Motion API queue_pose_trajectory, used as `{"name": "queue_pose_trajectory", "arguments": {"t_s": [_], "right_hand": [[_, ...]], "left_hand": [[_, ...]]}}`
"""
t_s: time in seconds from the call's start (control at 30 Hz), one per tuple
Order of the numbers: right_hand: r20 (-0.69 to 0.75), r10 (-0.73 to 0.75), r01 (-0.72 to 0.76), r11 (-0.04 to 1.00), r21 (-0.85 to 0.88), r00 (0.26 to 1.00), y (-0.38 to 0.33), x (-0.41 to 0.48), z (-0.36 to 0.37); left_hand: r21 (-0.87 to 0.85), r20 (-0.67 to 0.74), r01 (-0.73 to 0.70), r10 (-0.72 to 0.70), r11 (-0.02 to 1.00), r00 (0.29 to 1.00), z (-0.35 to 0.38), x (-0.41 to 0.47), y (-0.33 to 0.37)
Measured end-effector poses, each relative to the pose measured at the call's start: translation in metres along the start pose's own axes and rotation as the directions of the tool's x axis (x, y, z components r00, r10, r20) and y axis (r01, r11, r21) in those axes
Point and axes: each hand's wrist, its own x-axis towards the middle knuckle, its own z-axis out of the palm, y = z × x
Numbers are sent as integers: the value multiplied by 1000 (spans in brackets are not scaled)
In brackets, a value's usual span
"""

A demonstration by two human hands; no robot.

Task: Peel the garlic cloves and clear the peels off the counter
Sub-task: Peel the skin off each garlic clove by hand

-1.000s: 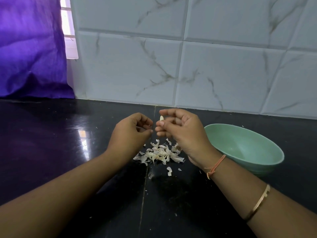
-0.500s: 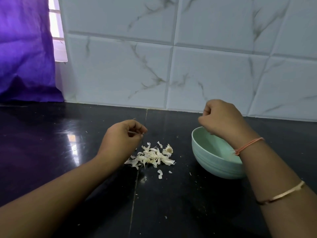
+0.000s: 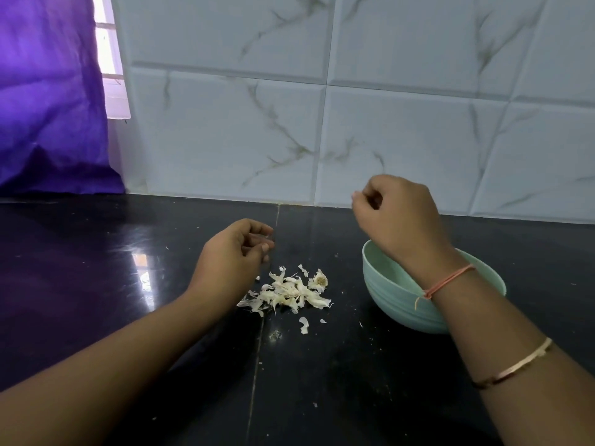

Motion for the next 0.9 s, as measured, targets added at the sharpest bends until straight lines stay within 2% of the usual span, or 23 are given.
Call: {"name": "queue_pose_trajectory", "arguments": {"t_s": [0.07,0.1,0.17,0.23,0.33,0.5,0.7,0.8,0.9], "right_hand": [[-99,-130,142,982,122,987,-16,-6,4],[-105,-189,203,969,143,976,-24,-11,7],[-10,-283,280,944,177,959,-35,-21,18],[191,-311,281,944,171,931,-39,-29,30],[430,-236,267,964,-13,871,-31,-36,48],[527,-151,267,952,-151,837,-20,-47,62],[558,-113,165,985,-44,822,-15,-46,65],[598,-95,91,995,37,796,-15,-45,61],[580,-107,84,994,67,808,-16,-47,61]], "left_hand": [[0,-29,5,-5,1000,1000,0,1,-1],[9,-39,9,-9,1000,999,0,1,-1],[33,-53,9,-7,999,999,0,2,-2],[54,-57,4,-1,999,998,0,3,-2],[74,-60,15,-11,997,998,-1,2,-1],[106,-25,10,-7,994,1000,-1,0,0],[93,-6,-5,6,996,1000,-1,0,0],[98,51,-10,5,995,999,-1,-1,1],[122,121,-21,6,992,993,-1,-1,1]]}}
